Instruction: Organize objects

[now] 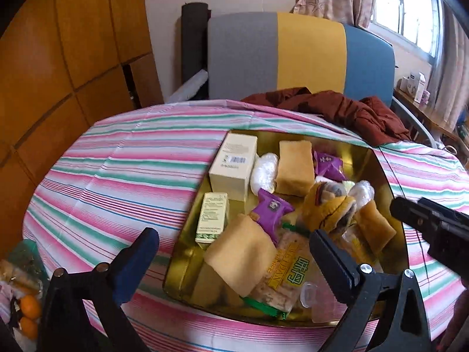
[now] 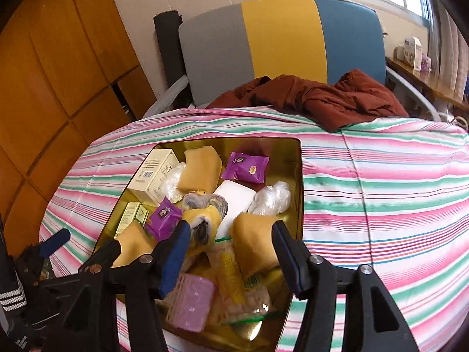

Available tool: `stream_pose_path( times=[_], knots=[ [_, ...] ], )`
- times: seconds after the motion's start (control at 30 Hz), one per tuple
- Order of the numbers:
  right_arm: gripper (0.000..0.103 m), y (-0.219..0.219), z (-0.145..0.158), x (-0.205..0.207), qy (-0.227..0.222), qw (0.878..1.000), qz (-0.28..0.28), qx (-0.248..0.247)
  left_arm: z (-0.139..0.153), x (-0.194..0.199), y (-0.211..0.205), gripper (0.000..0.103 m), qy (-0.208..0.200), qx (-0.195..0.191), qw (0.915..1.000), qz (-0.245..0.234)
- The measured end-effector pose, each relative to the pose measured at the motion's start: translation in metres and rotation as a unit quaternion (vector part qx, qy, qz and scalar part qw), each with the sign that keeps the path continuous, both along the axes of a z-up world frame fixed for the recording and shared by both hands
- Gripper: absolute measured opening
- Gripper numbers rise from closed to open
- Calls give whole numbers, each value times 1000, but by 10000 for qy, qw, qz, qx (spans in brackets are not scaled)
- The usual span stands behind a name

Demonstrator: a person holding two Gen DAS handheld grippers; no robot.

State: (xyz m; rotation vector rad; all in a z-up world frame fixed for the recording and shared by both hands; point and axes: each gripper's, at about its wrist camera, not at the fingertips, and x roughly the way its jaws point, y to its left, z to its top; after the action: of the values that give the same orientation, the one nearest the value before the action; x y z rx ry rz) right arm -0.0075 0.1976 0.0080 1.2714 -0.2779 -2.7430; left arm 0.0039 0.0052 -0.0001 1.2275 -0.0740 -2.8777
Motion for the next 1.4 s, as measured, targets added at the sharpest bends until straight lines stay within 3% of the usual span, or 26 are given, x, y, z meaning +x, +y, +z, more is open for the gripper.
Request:
stream_pose_path(
  times=[0.23, 0.43, 0.87, 1.4],
  knots=[
    [63, -10, 15, 11, -38, 9992, -147, 362, 18, 3, -2, 103, 22, -143, 9996, 235],
    [63, -12, 17, 14, -220, 9979, -348, 509, 27, 5, -1, 103, 161, -603, 9968, 502],
    [63, -18, 18, 14, -309, 9953, -513, 756, 27, 2, -1, 103, -303, -115, 9991, 277],
    [63, -16, 18, 13, -407, 9943, -664, 725, 30, 1, -2, 103, -371, -165, 9988, 270]
  ],
)
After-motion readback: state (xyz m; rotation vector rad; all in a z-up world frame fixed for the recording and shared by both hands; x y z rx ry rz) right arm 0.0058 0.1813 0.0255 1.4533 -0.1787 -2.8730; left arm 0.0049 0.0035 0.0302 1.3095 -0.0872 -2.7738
